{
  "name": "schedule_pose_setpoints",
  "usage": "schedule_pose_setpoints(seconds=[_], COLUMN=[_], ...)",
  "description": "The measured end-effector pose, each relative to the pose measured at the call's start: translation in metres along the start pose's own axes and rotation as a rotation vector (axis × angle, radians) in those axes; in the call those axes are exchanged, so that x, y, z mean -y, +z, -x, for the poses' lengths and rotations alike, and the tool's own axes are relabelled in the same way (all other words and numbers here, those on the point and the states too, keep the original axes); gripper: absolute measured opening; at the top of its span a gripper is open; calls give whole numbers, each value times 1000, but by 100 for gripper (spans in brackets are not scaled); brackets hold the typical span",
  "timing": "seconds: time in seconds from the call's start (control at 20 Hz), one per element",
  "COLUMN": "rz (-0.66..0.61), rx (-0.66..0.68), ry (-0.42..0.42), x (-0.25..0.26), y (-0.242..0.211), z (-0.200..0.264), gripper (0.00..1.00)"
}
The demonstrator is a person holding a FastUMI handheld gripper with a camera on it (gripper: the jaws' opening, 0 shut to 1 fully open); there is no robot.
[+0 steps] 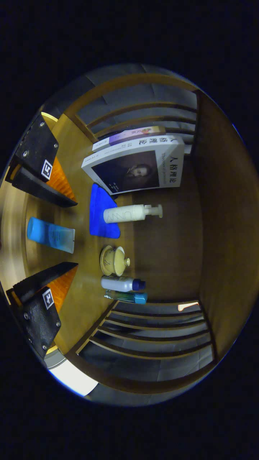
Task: Pull open the drawer, take out the items inside it, and place them on the countertop above the cabinet.
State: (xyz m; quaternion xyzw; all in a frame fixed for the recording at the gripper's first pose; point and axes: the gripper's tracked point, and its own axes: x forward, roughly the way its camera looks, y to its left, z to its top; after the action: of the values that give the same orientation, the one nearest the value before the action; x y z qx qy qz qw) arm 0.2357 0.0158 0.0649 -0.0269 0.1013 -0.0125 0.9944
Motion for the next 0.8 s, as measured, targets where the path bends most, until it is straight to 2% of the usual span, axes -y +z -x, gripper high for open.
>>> schedule_pose_setpoints(seconds=[0.4, 0.8], rz=[17, 20], rx=[182, 166], ry=[5, 11], x=[3, 6], y=[0, -55], z=[90, 140], gripper=[94, 94])
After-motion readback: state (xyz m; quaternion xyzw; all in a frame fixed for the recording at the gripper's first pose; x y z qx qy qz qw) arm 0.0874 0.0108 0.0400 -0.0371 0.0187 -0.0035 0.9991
